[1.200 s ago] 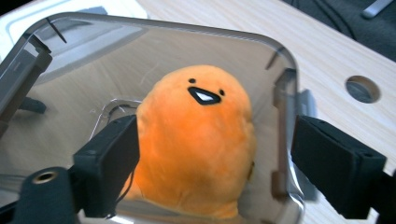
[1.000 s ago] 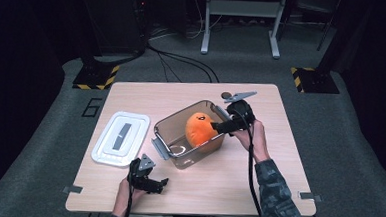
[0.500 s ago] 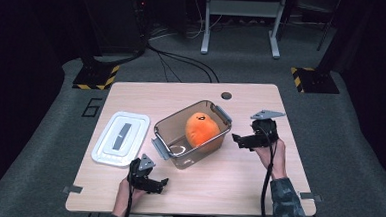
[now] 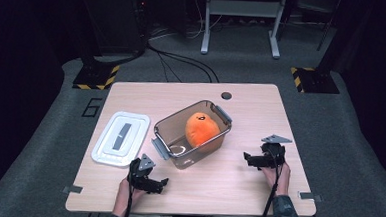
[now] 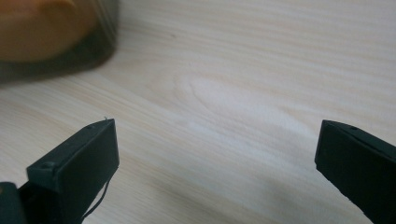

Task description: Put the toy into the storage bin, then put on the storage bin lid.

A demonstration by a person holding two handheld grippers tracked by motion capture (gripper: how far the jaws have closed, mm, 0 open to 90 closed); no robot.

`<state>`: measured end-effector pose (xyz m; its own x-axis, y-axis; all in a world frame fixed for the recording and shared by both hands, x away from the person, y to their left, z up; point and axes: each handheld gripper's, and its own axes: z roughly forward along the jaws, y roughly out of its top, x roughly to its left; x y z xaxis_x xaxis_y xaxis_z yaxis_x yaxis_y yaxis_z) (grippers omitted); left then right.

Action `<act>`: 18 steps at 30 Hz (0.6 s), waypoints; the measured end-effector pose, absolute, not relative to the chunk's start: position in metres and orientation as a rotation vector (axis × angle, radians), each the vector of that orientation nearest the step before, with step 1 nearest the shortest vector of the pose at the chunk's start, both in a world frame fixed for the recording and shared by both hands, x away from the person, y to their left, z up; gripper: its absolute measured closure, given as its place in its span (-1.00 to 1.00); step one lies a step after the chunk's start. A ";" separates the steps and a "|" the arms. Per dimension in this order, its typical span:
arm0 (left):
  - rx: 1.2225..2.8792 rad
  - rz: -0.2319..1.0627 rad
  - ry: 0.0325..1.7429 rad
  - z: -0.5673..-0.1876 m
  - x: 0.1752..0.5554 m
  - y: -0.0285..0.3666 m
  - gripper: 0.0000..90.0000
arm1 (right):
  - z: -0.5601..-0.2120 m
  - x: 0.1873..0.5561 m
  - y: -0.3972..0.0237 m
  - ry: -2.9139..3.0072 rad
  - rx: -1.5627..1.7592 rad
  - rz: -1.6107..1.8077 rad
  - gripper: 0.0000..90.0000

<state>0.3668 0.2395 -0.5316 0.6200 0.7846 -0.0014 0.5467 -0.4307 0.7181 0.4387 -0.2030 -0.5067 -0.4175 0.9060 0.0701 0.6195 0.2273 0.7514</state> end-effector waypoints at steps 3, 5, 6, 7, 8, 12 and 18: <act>2.153 0.439 1.035 -0.531 0.367 0.240 -1.00 | -0.518 0.441 -0.206 2.117 1.432 0.999 -1.00; 2.154 0.439 1.034 -0.531 0.367 0.240 -1.00 | -0.523 0.442 -0.206 2.122 1.438 0.978 -1.00; 2.153 0.439 1.035 -0.531 0.367 0.240 -1.00 | -0.525 0.443 -0.207 2.124 1.444 0.971 -1.00; 2.153 0.439 1.035 -0.531 0.367 0.240 -1.00 | -0.525 0.444 -0.207 2.121 1.452 0.967 -1.00; 2.153 0.439 1.035 -0.531 0.367 0.240 -1.00 | -0.525 0.444 -0.206 2.115 1.450 0.969 -1.00; 2.154 0.439 1.035 -0.531 0.367 0.240 -1.00 | -0.527 0.446 -0.206 2.134 1.446 0.946 -1.00; 2.149 0.468 1.055 -0.531 0.365 0.240 -1.00 | -0.529 0.445 -0.201 2.120 1.429 0.893 -1.00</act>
